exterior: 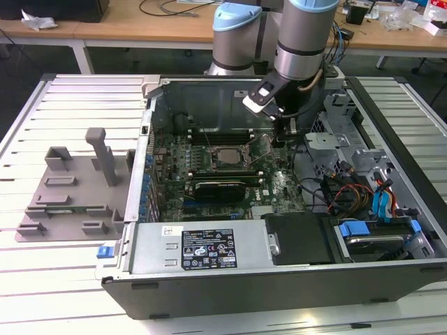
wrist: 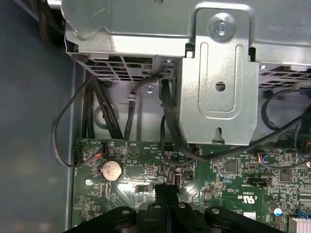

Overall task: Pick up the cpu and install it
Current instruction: 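Close the cpu cover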

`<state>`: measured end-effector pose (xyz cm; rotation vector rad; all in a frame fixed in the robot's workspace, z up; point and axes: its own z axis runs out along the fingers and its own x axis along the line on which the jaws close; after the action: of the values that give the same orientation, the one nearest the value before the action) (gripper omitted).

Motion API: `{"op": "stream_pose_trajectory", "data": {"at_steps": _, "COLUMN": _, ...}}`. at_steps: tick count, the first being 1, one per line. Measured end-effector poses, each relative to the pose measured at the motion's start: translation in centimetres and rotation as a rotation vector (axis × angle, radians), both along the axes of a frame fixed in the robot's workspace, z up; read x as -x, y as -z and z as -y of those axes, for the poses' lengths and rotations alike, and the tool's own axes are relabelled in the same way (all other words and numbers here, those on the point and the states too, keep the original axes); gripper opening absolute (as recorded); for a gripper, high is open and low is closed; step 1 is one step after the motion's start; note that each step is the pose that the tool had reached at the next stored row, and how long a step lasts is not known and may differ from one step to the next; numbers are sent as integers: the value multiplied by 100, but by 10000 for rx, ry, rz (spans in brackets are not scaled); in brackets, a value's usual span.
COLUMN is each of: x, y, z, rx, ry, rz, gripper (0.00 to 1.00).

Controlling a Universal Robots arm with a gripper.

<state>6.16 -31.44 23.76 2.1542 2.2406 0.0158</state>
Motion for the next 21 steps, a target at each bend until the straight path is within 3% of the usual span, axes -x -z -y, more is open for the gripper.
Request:
{"op": "stream_pose_trajectory", "data": {"at_steps": 13, "x": 157, "y": 1, "z": -20, "rx": -3, "ry": 3, "rz": 2, "gripper": 11}}
{"op": "stream_pose_trajectory", "data": {"at_steps": 17, "x": 272, "y": -1, "z": -29, "rx": 2, "ry": -1, "rz": 0, "gripper": 11}}
{"op": "stream_pose_trajectory", "data": {"at_steps": 21, "x": 525, "y": -1, "z": -53, "rx": 1, "ry": 1, "rz": 0, "gripper": 11}}
